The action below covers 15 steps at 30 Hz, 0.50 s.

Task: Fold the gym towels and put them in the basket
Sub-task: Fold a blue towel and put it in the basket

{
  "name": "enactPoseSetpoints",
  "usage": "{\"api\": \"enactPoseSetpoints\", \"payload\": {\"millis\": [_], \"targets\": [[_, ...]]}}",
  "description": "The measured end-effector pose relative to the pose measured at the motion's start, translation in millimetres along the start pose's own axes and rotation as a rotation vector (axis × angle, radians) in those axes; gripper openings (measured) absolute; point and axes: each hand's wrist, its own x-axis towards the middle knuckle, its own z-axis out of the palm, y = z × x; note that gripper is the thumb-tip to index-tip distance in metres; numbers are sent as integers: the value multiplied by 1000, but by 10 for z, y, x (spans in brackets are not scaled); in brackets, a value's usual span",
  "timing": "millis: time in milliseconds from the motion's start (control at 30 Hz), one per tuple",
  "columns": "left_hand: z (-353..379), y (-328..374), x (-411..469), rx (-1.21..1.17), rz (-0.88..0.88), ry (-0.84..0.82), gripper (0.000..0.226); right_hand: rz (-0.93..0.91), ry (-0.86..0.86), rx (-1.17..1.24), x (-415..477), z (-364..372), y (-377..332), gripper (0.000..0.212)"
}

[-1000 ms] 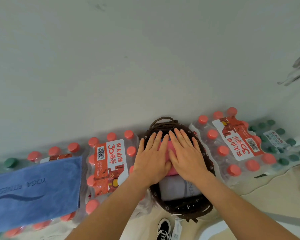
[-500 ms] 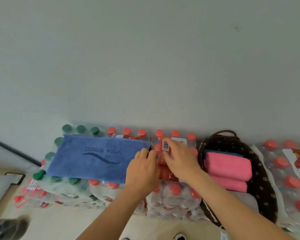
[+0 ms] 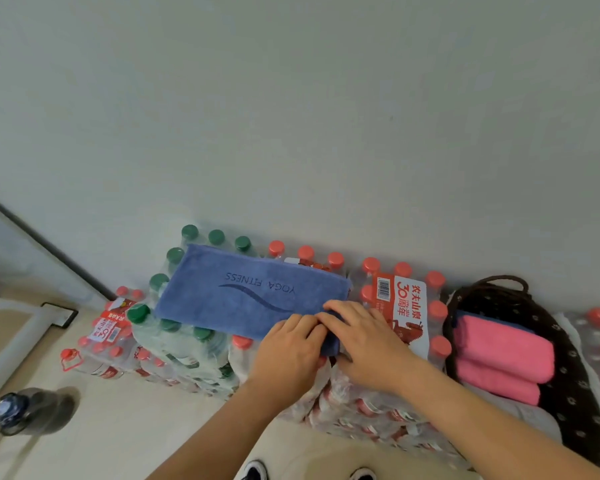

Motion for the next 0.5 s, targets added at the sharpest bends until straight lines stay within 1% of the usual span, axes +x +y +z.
{"api": "enactPoseSetpoints", "payload": {"millis": [100, 200, 267, 333, 400, 467, 500], "targets": [[34, -21, 5, -17, 4, 31, 30, -11, 14, 4, 15, 1, 31, 64], [40, -16, 6, -43, -23, 61, 25, -21, 9, 7, 10, 4, 18, 69], [48, -21, 16, -36, -14, 63, 23, -18, 35, 14, 6, 36, 5, 69], [19, -41, 37, -123, -46, 77, 20, 21, 95, 120, 32, 73, 14, 59], [-57, -57, 59, -266, -106, 92, 20, 69, 193, 251, 88, 73, 25, 46], [-175, -75, 61, -372, -145, 115, 18, 65, 309, 281, 150, 35, 19, 36], [-230, -107, 52, -389, -163, 138, 16, 45, 356, 271, 187, -5, -6, 34]]}}
